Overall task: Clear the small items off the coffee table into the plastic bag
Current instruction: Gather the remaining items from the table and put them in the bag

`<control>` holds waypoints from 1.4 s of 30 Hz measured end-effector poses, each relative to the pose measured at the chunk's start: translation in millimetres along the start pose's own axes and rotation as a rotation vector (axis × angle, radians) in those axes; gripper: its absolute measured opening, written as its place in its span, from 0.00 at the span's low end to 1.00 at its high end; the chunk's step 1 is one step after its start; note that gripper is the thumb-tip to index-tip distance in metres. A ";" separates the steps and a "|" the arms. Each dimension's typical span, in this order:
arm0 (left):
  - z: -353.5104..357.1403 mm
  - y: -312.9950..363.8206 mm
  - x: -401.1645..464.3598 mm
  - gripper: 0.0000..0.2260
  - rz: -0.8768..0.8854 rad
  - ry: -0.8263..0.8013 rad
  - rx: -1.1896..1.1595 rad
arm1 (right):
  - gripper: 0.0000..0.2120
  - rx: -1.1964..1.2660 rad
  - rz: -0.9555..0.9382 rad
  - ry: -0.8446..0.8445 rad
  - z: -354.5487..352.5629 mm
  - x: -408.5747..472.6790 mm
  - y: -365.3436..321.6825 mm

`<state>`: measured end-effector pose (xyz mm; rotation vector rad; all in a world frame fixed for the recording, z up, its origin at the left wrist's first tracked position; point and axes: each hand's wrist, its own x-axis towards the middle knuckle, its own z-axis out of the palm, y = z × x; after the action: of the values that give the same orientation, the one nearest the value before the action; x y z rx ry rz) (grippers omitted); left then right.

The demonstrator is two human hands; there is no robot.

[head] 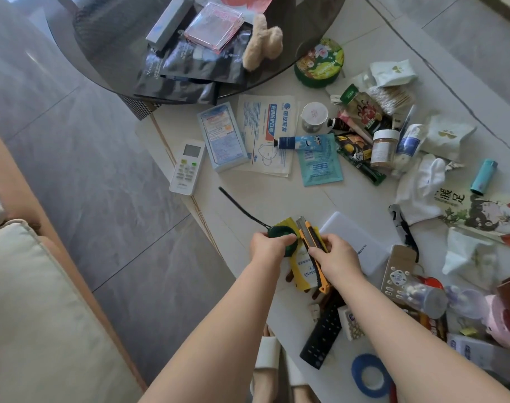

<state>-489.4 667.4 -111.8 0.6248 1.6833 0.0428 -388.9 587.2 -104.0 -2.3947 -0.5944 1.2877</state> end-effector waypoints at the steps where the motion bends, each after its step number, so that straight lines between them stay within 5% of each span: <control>1: 1.9 0.2 -0.5 0.24 0.003 0.013 -0.001 | 0.14 0.005 0.001 0.001 -1.4 0.7 -0.7; 7: 4.4 4.9 0.1 0.32 0.029 -0.017 -0.076 | 0.22 -0.038 -0.035 -0.085 -13.6 7.0 -5.5; 13: 3.0 6.4 5.2 0.25 0.050 -0.103 -0.035 | 0.27 -0.040 -0.027 -0.230 -19.1 19.3 -12.5; 19: 13.7 3.9 3.1 0.27 0.045 -0.060 0.019 | 0.26 0.021 -0.072 -0.213 -24.0 19.5 -10.8; 25: 6.8 -0.6 -1.6 0.20 0.048 -0.193 -0.017 | 0.25 0.045 -0.083 -0.246 -28.8 14.1 -7.4; 29: -5.9 -2.7 -13.1 0.12 0.015 -0.229 -0.188 | 0.20 0.144 -0.005 -0.220 -33.3 4.8 -6.6; 42: -105.0 12.5 -122.9 0.21 0.020 -0.113 -0.506 | 0.20 0.374 -0.009 -0.310 -69.9 -83.4 -83.0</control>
<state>-572.5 658.9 27.1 0.2558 1.4784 0.4266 -387.4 606.7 31.4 -1.9058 -0.4002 1.6199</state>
